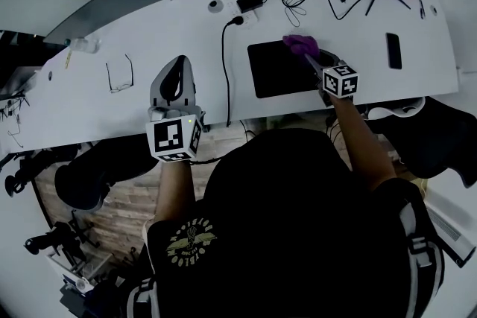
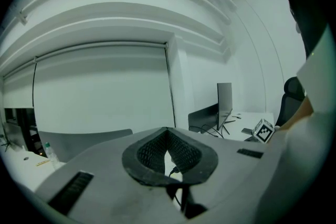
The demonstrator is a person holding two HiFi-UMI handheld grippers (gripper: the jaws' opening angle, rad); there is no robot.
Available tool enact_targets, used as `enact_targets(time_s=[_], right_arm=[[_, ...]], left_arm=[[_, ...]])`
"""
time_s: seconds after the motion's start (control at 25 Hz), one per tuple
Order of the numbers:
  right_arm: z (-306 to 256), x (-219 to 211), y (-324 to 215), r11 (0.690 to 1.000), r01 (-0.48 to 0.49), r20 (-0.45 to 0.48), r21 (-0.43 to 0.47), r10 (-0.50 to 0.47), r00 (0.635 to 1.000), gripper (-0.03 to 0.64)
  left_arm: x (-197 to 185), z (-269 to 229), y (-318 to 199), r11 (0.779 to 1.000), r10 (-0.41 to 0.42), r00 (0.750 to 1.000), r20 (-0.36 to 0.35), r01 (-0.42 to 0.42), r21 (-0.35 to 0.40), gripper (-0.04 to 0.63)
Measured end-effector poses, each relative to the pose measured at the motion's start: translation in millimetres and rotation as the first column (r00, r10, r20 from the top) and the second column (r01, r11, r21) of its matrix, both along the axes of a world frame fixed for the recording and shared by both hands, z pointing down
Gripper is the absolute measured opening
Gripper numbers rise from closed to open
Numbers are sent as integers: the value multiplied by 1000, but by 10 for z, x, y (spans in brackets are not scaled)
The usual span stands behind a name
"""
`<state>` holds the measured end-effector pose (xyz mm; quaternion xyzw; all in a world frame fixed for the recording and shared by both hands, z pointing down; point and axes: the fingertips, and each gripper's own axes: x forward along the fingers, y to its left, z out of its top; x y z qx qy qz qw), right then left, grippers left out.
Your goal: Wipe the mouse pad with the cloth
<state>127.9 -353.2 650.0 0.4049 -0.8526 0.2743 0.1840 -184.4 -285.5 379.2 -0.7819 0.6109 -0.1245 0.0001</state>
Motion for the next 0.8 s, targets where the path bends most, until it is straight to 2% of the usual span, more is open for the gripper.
enact_targets(time_s=[0.2, 0.36, 0.56, 0.64, 0.8], right_arm=[[-445, -682, 440, 991, 128, 135, 46, -133, 982, 106], [-470, -1099, 683, 979, 199, 166, 42, -203, 965, 106], [-357, -1443, 936, 973, 229, 199, -1, -224, 954, 104], [-179, -1543, 1002, 973, 228, 185, -43, -216, 959, 104], [435, -1576, 1117, 967, 205, 71, -154, -196, 978, 104]], left_arm=[[-104, 59, 189, 1000, 4, 1000, 6, -4, -19, 3], [-213, 103, 381, 999, -2, 1000, 13, 2, -33, 2], [-441, 103, 645, 998, -38, 999, 32, 40, -44, 2], [-526, 116, 723, 997, -53, 998, 35, 55, -48, 3], [-608, 150, 845, 996, -59, 997, 47, 62, -59, 2]])
